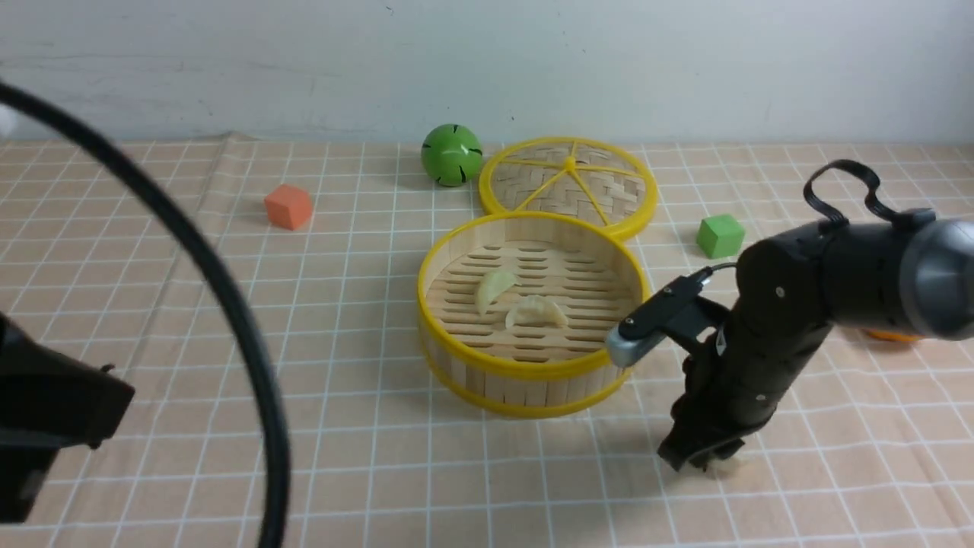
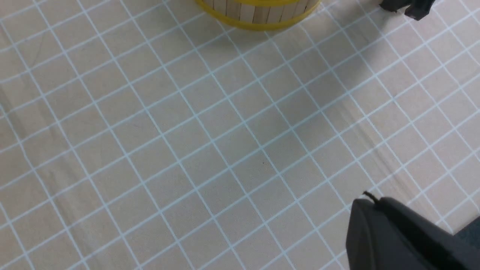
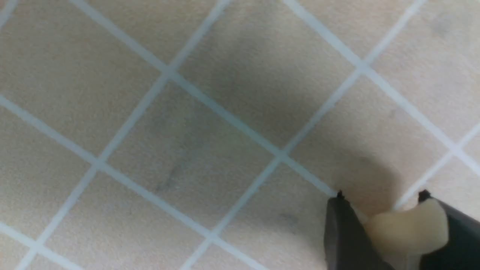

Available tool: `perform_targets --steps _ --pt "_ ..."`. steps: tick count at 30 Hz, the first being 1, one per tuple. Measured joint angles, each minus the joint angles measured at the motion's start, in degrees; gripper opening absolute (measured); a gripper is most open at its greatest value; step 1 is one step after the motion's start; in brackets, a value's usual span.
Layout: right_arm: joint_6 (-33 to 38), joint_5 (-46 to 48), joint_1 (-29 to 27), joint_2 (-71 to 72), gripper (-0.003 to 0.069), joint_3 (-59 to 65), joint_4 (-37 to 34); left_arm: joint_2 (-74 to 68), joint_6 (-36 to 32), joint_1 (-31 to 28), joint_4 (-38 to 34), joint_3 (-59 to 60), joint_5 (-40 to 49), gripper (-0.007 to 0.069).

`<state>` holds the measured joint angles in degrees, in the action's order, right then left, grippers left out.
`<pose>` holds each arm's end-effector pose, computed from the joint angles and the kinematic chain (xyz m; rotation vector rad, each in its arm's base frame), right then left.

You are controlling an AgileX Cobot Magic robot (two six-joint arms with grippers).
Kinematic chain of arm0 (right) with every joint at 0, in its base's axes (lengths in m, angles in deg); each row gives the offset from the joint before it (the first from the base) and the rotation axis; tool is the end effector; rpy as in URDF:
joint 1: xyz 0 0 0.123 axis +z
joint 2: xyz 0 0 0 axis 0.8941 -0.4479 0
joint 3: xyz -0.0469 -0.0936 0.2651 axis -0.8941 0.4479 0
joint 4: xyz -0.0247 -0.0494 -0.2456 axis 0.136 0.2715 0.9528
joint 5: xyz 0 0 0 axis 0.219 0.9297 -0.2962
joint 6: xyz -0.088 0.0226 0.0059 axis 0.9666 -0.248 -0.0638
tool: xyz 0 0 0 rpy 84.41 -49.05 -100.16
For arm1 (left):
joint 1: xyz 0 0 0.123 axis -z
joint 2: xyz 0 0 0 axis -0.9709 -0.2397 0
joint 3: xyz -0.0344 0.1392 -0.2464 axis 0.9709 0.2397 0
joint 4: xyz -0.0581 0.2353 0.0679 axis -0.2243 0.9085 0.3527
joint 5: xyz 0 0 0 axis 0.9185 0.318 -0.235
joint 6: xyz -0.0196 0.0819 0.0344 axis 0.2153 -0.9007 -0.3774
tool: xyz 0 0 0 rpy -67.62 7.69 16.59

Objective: Put the dumplings into the steamer on the table with the brown tablecloth.
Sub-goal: 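Place the dumpling in the bamboo steamer basket with the right gripper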

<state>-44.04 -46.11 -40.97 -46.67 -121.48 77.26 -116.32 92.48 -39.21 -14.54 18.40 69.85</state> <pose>0.3371 0.1390 0.1748 -0.9097 2.7617 0.0249 0.0989 -0.0744 0.4189 0.5867 2.3489 -0.3728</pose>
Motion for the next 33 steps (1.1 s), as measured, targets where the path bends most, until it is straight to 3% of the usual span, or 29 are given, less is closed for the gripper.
perform_targets --steps 5,8,16,25,29,31,32,33 --pt "-1.4 7.3 0.0 1.1 0.0238 -9.2 -0.3 2.8 0.0 0.0 0.0 0.0 0.0 -0.0014" --pt "-1.5 10.6 0.3 1.0 0.0238 -17.5 -4.0 3.8 0.0 0.0 0.0 0.0 0.0 -0.0014" --pt "-2.0 7.1 3.7 -7.0 0.0237 -32.4 -7.0 3.9 0.0 0.0 0.0 0.0 0.0 -0.0014" --pt "-15.1 2.2 4.0 -18.6 0.0239 -39.4 3.6 4.0 0.0 0.0 0.0 0.0 0.0 -0.0013" --pt "-18.5 2.3 4.0 -20.6 0.0327 -39.4 4.0 4.0 0.0 0.0 -0.3 0.0 0.0 -0.0013" --pt "-19.3 3.9 4.0 -20.6 0.0411 -39.7 4.0 4.0 0.0 0.0 -0.4 0.0 0.0 -0.0013" --pt "-19.3 4.2 4.0 -20.6 0.0411 -39.8 4.0 4.0 0.0 0.0 -0.4 0.0 0.0 -0.0013" --pt "-19.3 6.9 4.0 -20.2 0.0472 -40.8 4.4 4.0 0.0 0.0 -0.4 0.0 0.0 -0.0013"
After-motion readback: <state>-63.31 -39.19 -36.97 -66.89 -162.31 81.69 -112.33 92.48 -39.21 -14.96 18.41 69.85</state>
